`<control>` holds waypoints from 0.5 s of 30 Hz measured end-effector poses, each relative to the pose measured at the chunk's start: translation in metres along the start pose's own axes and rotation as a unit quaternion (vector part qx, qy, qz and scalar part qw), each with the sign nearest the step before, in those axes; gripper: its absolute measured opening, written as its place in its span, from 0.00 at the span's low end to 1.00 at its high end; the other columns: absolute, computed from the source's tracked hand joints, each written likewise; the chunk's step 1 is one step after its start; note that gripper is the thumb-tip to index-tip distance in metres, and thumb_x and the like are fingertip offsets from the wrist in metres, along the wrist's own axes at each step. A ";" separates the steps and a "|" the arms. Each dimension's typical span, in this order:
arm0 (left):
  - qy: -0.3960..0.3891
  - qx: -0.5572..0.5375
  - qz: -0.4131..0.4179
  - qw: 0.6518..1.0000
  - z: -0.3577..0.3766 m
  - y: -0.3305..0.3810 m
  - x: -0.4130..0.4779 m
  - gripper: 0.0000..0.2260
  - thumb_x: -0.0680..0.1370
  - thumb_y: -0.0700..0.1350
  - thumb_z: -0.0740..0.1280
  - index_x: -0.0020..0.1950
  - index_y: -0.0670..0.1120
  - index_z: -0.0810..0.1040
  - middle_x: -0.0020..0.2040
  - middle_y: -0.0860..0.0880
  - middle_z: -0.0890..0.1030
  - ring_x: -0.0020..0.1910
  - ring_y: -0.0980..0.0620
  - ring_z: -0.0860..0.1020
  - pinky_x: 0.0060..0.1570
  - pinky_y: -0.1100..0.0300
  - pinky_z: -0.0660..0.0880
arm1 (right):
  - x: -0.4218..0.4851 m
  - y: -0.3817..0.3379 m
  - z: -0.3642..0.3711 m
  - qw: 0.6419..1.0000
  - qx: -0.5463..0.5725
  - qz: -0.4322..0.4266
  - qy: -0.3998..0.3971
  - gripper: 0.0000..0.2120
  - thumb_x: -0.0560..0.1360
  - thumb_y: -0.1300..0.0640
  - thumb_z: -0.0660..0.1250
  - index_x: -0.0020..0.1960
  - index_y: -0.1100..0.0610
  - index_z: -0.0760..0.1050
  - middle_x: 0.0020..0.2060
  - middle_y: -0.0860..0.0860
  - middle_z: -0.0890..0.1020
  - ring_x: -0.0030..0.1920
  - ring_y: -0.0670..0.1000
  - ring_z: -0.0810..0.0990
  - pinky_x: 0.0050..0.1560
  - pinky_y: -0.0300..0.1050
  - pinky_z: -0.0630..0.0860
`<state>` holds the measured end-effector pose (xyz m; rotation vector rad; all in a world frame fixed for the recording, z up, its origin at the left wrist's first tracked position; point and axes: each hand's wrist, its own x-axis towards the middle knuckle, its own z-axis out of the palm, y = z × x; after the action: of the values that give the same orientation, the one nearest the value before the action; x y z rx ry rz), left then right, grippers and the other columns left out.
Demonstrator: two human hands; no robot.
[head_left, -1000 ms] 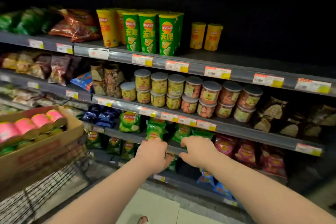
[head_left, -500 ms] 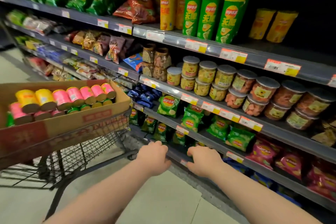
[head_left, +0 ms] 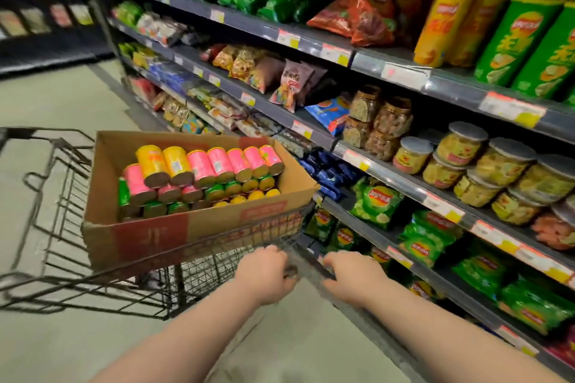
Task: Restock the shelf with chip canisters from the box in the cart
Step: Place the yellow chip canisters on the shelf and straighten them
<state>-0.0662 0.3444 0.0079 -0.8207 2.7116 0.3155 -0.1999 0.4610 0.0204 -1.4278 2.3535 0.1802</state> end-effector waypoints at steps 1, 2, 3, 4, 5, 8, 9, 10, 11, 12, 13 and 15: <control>0.004 0.000 -0.009 1.000 -0.005 -0.018 0.003 0.21 0.76 0.58 0.60 0.63 0.47 0.74 0.59 0.45 0.74 0.61 0.43 0.73 0.57 0.50 0.73 | 0.014 -0.013 -0.003 1.000 0.001 -0.004 0.000 0.19 0.76 0.44 0.60 0.64 0.51 0.70 0.60 0.51 0.77 0.60 0.56 0.76 0.55 0.49 0.72; 0.006 -0.001 -0.021 1.000 -0.009 -0.036 0.006 0.20 0.76 0.57 0.60 0.62 0.47 0.74 0.59 0.45 0.74 0.61 0.43 0.73 0.57 0.50 0.72 | 0.028 -0.025 -0.006 1.000 0.003 -0.009 0.000 0.20 0.76 0.43 0.60 0.64 0.51 0.70 0.60 0.50 0.77 0.60 0.55 0.76 0.56 0.49 0.73; 0.009 -0.002 -0.032 0.999 -0.013 -0.053 0.008 0.20 0.76 0.57 0.60 0.62 0.46 0.74 0.59 0.45 0.74 0.61 0.43 0.72 0.57 0.50 0.72 | 0.041 -0.037 -0.008 1.000 0.004 -0.014 -0.003 0.20 0.76 0.43 0.60 0.64 0.50 0.70 0.60 0.50 0.77 0.60 0.55 0.76 0.56 0.50 0.73; 0.012 -0.005 -0.042 0.999 -0.017 -0.069 0.010 0.19 0.76 0.56 0.60 0.61 0.46 0.74 0.59 0.45 0.74 0.61 0.43 0.72 0.57 0.50 0.72 | 0.052 -0.049 -0.010 1.000 0.005 -0.019 -0.007 0.20 0.76 0.43 0.60 0.64 0.50 0.70 0.60 0.50 0.77 0.60 0.55 0.76 0.56 0.49 0.73; 0.015 -0.011 -0.049 0.999 -0.020 -0.084 0.011 0.19 0.76 0.56 0.60 0.60 0.46 0.74 0.58 0.45 0.74 0.61 0.43 0.72 0.56 0.50 0.72 | 0.062 -0.060 -0.012 1.000 0.005 -0.023 -0.012 0.19 0.76 0.44 0.60 0.64 0.50 0.70 0.60 0.50 0.77 0.59 0.55 0.76 0.55 0.49 0.73; 0.021 -0.026 -0.068 0.997 -0.026 -0.121 0.015 0.19 0.76 0.57 0.60 0.61 0.47 0.73 0.58 0.46 0.73 0.61 0.44 0.72 0.57 0.51 0.71 | 0.089 -0.088 -0.017 0.999 0.008 -0.038 -0.031 0.18 0.77 0.44 0.60 0.64 0.49 0.70 0.61 0.50 0.76 0.60 0.55 0.75 0.57 0.50 0.73; 0.025 -0.026 -0.071 0.997 -0.028 -0.130 0.017 0.20 0.77 0.58 0.60 0.62 0.47 0.73 0.58 0.46 0.73 0.61 0.45 0.72 0.57 0.52 0.71 | 0.097 -0.095 -0.019 0.998 0.007 -0.042 -0.034 0.18 0.77 0.44 0.60 0.64 0.49 0.70 0.61 0.50 0.76 0.60 0.56 0.75 0.58 0.50 0.74; 0.030 -0.029 -0.073 0.996 -0.029 -0.138 0.020 0.19 0.77 0.58 0.60 0.61 0.47 0.73 0.58 0.46 0.74 0.60 0.45 0.72 0.57 0.52 0.71 | 0.106 -0.101 -0.022 0.998 0.006 -0.047 -0.033 0.18 0.76 0.44 0.60 0.64 0.50 0.70 0.61 0.50 0.76 0.60 0.56 0.75 0.58 0.51 0.74; 0.036 -0.034 -0.076 0.996 -0.030 -0.144 0.024 0.19 0.77 0.58 0.60 0.60 0.47 0.73 0.57 0.47 0.74 0.60 0.45 0.72 0.57 0.52 0.71 | 0.115 -0.105 -0.026 0.998 0.003 -0.052 -0.030 0.18 0.76 0.44 0.60 0.63 0.50 0.70 0.60 0.50 0.76 0.59 0.56 0.75 0.57 0.51 0.74; 0.043 -0.041 -0.080 0.995 -0.031 -0.150 0.027 0.18 0.77 0.58 0.60 0.59 0.47 0.73 0.57 0.47 0.74 0.59 0.45 0.72 0.57 0.52 0.72 | 0.124 -0.109 -0.031 0.998 0.001 -0.058 -0.027 0.18 0.76 0.44 0.60 0.63 0.50 0.71 0.60 0.50 0.76 0.59 0.55 0.76 0.56 0.50 0.74; 0.051 -0.047 -0.084 0.994 -0.033 -0.155 0.031 0.18 0.77 0.58 0.60 0.59 0.47 0.73 0.56 0.47 0.74 0.59 0.45 0.73 0.56 0.52 0.72 | 0.133 -0.112 -0.036 0.998 0.002 -0.063 -0.022 0.18 0.76 0.44 0.60 0.63 0.50 0.71 0.59 0.50 0.77 0.58 0.55 0.76 0.55 0.49 0.74; 0.067 -0.056 -0.093 0.992 -0.039 -0.165 0.040 0.17 0.77 0.57 0.60 0.58 0.47 0.74 0.56 0.47 0.74 0.58 0.46 0.73 0.55 0.52 0.72 | 0.153 -0.116 -0.046 0.997 0.012 -0.072 -0.015 0.18 0.76 0.45 0.61 0.63 0.50 0.71 0.58 0.49 0.78 0.58 0.54 0.77 0.54 0.48 0.75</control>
<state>-0.0126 0.1790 0.0105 -1.1581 2.7317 0.3857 -0.1723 0.2657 0.0137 -1.5641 2.2119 0.1339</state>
